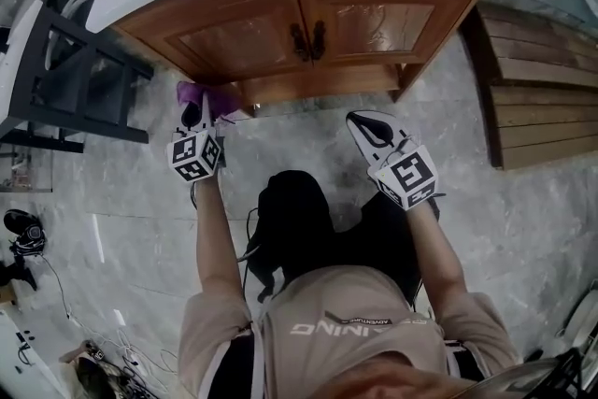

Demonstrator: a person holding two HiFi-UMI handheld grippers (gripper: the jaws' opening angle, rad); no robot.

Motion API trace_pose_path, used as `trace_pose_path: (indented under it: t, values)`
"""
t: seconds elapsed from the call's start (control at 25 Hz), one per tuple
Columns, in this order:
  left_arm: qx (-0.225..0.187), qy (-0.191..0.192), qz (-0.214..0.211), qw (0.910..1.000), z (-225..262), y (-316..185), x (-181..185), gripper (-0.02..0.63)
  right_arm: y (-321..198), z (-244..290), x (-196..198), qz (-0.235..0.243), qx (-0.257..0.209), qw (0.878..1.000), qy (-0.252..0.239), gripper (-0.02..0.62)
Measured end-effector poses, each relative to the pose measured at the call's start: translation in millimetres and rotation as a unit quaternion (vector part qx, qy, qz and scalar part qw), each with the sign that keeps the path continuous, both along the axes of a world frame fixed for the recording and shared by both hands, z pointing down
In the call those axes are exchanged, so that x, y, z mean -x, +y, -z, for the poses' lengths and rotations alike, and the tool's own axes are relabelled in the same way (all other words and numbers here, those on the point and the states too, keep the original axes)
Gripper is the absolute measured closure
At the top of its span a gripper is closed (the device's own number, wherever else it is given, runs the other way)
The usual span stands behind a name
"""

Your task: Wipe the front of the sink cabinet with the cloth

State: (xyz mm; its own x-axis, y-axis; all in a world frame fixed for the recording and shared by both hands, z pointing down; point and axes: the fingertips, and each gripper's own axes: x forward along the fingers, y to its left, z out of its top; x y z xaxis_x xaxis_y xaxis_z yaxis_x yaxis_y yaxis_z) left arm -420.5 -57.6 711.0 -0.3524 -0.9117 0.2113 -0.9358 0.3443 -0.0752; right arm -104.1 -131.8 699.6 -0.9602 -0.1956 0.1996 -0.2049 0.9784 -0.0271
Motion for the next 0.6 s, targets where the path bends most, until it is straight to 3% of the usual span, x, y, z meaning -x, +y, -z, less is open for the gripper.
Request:
trace_pose_path:
  t: [0.32,0.6]
  values:
    - [0.005,0.004,0.022,0.9997,-9,-14,18,0.569,26,35,67,0.049,-0.006,0.998,-0.036,0.583]
    - [-0.015,0.009,0.038,0.9991,-13,-26,13,0.569,30,38,70,0.056,0.0,0.998,-0.042,0.583]
